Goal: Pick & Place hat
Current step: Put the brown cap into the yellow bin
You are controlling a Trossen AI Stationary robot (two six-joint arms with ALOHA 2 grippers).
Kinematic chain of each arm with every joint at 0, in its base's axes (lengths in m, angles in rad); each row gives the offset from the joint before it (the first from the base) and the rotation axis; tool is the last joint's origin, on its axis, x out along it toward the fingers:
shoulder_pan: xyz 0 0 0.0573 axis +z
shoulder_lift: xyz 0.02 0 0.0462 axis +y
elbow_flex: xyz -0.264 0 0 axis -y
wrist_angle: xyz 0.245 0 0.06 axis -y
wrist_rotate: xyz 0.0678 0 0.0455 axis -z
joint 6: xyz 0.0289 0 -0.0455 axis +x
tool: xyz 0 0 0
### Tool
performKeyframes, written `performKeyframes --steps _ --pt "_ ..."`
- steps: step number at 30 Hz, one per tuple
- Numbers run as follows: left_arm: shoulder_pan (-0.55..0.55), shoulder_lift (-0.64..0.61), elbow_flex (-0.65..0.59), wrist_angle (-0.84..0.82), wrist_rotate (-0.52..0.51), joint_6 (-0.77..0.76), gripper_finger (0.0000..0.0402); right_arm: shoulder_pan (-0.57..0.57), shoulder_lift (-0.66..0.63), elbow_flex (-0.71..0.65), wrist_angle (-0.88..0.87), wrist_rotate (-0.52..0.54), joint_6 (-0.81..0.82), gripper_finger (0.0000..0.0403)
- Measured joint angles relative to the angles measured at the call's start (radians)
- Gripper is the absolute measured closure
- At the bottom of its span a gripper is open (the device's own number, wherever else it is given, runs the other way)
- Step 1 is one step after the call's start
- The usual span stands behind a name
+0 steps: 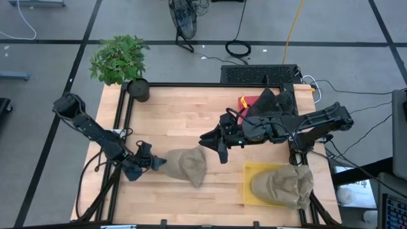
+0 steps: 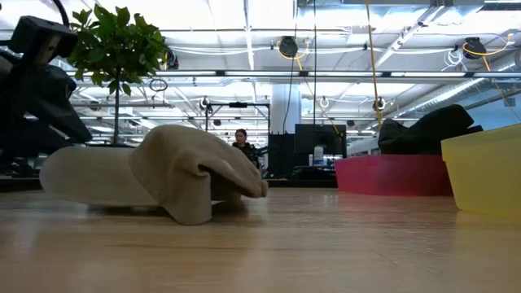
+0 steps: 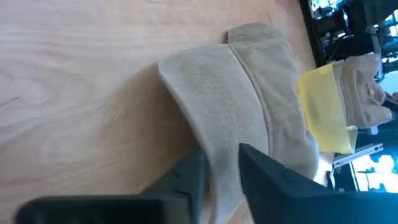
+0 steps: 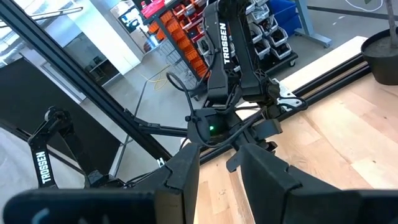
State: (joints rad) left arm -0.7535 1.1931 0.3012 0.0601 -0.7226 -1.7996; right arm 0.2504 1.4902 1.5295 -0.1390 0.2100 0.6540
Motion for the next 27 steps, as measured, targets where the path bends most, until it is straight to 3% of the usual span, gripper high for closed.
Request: performKeyframes --steps 6,13,27 --pt "0.026 -0.001 0.001 0.043 0.037 0.063 0.0387 0.0 0.0 0.0 0.0 0.0 -0.003 0.03" --pt "0.047 -0.001 0.001 0.095 0.049 0.094 0.0385 0.0 0.0 0.0 -0.001 0.0 -0.007 0.03" --pt "0.096 0.0 0.0 0.416 0.004 0.297 0.0395 0.0 0.0 0.0 -0.032 0.003 -0.005 0.03"
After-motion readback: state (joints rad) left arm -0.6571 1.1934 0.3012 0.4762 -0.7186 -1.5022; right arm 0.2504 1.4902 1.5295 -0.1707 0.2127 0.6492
